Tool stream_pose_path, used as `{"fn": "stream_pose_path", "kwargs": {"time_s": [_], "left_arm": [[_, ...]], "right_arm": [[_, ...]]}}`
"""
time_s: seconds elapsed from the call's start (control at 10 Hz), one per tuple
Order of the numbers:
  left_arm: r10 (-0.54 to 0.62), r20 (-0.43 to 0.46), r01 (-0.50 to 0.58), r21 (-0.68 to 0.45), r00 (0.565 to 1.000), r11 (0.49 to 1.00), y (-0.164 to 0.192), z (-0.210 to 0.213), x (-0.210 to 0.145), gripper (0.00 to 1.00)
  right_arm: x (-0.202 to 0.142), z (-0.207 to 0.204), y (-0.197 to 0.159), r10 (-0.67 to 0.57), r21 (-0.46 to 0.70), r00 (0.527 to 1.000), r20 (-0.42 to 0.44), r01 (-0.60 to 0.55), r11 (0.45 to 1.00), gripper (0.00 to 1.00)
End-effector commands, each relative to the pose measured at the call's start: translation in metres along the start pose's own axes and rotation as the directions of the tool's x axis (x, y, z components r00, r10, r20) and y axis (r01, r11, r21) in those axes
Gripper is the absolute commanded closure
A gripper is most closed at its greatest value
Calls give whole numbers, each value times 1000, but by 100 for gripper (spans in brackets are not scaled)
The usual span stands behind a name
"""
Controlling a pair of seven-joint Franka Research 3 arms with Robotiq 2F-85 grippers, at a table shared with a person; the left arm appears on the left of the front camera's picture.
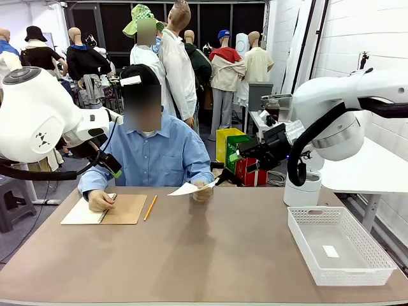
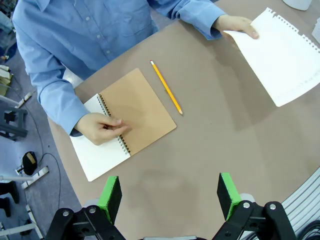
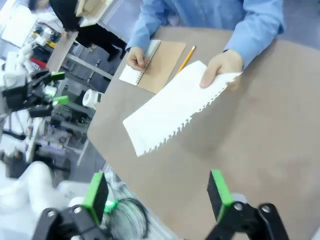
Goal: Sort the paper based on its condition.
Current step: If a person hands you a paper, place it in the Organizing basket , and if it's crumpled, put it in the Trash can.
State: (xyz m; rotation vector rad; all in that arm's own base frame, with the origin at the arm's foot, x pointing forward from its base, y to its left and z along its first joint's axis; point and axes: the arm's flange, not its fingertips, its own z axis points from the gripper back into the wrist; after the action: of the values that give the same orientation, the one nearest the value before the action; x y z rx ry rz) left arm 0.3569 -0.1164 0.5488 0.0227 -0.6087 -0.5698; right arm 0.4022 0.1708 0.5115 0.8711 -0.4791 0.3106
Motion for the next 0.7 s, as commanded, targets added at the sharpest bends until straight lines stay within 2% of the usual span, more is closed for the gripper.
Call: {"fn": "stream_pose_path", "kwargs": {"time_s": [0.0,0.1,0.2,0.3,0.4,0.6], "left_arm": [[2,1,-2,-3,1000,1000,0,0,0,0],[2,1,-2,-3,1000,1000,0,0,0,0],[2,1,-2,-3,1000,1000,0,0,0,0],[2,1,-2,-3,1000,1000,0,0,0,0],[2,1,-2,-3,1000,1000,0,0,0,0],[2,1,-2,-3,1000,1000,0,0,0,0]], "right_arm": [[-10,-21,-20,-164,70,983,82,159,985,0],[-16,-31,-31,-214,78,976,48,210,975,0],[-18,-37,-34,-216,34,976,8,216,976,0],[-18,-36,-27,-99,-138,993,-64,89,986,0],[-13,-25,-34,-221,56,975,35,219,974,0],[-13,-25,-34,-221,56,975,35,219,974,0]]}}
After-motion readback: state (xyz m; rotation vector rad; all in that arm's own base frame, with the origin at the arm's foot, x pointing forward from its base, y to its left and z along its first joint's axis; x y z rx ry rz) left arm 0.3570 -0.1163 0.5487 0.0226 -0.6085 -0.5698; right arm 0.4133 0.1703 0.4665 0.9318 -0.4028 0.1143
